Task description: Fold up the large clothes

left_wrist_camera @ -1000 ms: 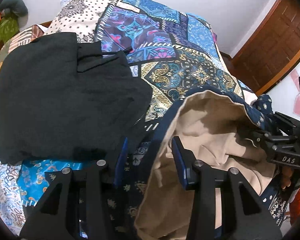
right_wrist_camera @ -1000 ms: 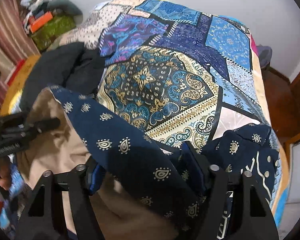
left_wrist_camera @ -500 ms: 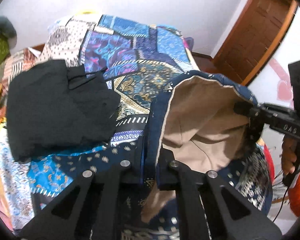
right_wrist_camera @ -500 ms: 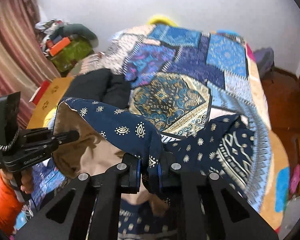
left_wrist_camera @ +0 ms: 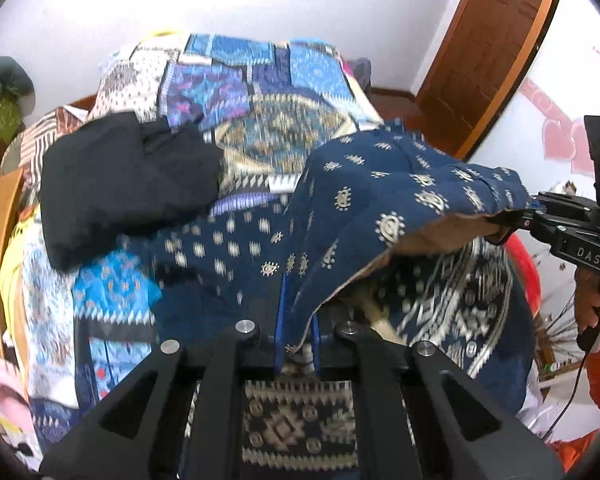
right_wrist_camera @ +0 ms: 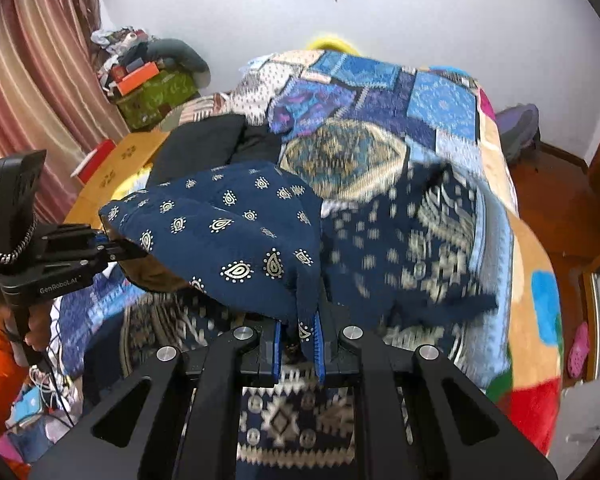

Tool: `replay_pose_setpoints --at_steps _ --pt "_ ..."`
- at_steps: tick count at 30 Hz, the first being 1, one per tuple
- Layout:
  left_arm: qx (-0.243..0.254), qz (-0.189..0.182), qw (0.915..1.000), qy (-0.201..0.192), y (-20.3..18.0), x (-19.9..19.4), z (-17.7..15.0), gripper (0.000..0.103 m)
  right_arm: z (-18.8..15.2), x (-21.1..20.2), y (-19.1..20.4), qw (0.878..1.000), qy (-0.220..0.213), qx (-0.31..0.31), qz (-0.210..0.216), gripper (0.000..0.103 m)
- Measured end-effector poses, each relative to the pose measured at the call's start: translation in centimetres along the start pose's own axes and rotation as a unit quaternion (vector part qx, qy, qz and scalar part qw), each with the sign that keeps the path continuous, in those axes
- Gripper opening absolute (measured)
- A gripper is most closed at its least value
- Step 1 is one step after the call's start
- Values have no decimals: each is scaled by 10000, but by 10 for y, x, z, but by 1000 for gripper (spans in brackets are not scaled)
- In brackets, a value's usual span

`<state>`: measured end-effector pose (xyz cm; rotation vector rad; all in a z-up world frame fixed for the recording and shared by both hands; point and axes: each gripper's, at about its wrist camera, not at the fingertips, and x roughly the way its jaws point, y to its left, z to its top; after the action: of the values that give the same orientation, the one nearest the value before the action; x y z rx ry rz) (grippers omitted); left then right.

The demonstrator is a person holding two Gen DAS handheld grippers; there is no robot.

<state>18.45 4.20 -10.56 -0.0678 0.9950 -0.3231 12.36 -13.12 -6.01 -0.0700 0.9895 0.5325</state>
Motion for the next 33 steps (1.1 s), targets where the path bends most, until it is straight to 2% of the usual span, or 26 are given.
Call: replay_pose_setpoints --at_steps 3,4,5,7,9,11,13,15,19,21,22,24,29,33 --pt "102 131 9998 107 -7 1 -18 26 -15 -1 2 9999 61 0 -118 12" --pt "142 198 9997 92 -9 -1 -23 35 -19 -3 2 9998 101 -11 -161 13" --pt "170 251 9995 74 -10 -2 -26 40 -22 -3 2 9997 163 -17 -198 16" --pt "216 312 9993 35 -12 -8 -32 41 -25 -6 2 9995 245 2 -206 22" --pt "210 326 9992 -33 -12 -17 -34 45 -27 -11 1 9995 284 52 -153 32" --pt "157 314 9992 -169 -12 -28 -34 54 -25 -19 -1 9996 273 106 -29 55" --pt "109 223 9992 -316 -11 -40 -31 57 -25 -27 1 9999 113 122 19 63" --pt "94 80 9988 -483 -11 -53 -27 60 -21 -39 4 9999 -154 67 -22 64" --pt "123 244 9959 -862 -12 -69 -11 73 -3 -52 5 9986 -517 92 -16 65" --pt "107 332 9947 -967 -9 -70 -2 75 6 -52 6 9979 -634 135 -12 69" --pt "79 384 9943 -993 -6 -68 5 76 10 -51 6 9977 -666 147 -34 74" --pt "23 440 9939 -1011 0 -64 14 76 19 -46 5 9970 -746 163 -144 76" --pt "-72 506 9957 -773 13 -29 36 76 32 -17 2 9978 -587 87 -289 76" --pt "-230 419 9982 -366 22 13 40 76 27 16 -7 9988 -164 131 -432 76"
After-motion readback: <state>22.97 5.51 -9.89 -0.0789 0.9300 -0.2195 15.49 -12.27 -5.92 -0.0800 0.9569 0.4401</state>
